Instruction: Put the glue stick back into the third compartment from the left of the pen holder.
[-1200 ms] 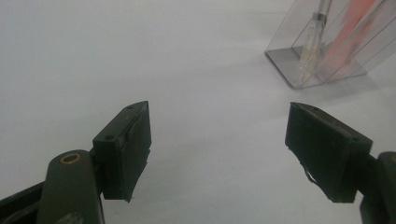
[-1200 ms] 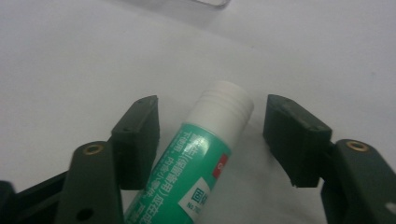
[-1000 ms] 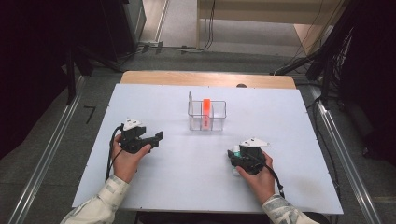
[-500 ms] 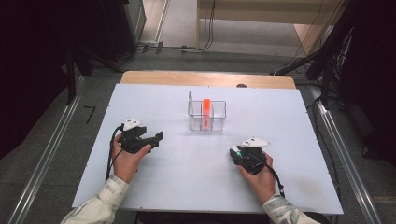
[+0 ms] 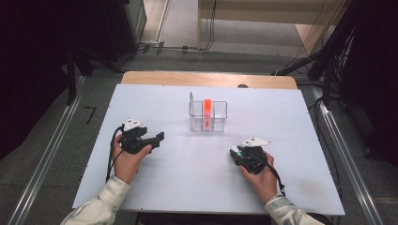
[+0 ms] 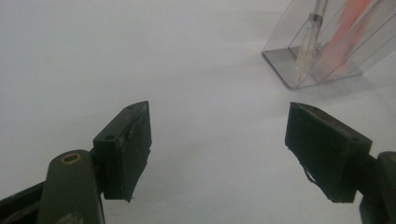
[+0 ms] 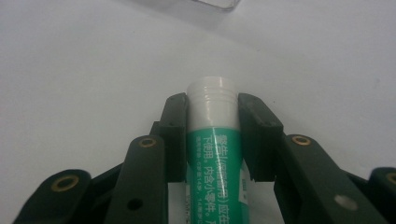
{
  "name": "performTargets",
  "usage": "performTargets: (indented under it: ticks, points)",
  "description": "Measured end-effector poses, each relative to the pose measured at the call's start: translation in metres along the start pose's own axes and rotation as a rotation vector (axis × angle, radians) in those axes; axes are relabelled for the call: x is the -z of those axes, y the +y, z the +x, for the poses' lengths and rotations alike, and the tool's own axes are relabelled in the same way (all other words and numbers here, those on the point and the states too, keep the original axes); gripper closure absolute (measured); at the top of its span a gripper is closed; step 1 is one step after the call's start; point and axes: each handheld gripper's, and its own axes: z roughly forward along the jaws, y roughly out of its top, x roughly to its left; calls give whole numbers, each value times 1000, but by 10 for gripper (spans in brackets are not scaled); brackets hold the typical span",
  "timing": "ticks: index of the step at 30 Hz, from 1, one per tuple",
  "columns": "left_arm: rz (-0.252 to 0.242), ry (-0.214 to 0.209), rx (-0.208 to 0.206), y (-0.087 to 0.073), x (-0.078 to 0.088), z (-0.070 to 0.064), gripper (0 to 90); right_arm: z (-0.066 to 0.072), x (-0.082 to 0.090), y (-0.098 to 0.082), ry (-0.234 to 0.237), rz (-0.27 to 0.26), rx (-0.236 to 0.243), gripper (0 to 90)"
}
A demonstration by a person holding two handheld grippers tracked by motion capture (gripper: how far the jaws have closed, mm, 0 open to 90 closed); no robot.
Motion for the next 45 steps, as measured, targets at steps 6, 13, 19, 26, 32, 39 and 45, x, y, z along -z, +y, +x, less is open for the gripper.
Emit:
performTargets:
  ticks: [6, 13, 19, 26, 32, 39, 45]
  points:
    - [0, 1, 1, 0, 0, 0, 236, -2, 6, 5, 3, -33, -2, 632]
    - [-1, 2, 5, 0, 0, 0, 236, -6, 14, 16, 9, -93, -24, 632]
    - [1, 4, 6, 0, 0, 1, 236, -8, 17, 31, 28, -130, -42, 632]
    - [-3, 2, 11, 0, 0, 3, 236, -11, 18, 50, 46, -176, -58, 632]
    - [-1, 3, 11, 0, 0, 3, 235, -11, 18, 67, 53, -212, -60, 632]
    - [-4, 3, 14, 0, 1, 3, 235, -10, 13, 79, 54, -218, -54, 632]
    - [-7, 3, 15, 1, 1, 3, 235, -10, 16, 89, 46, -237, -53, 632]
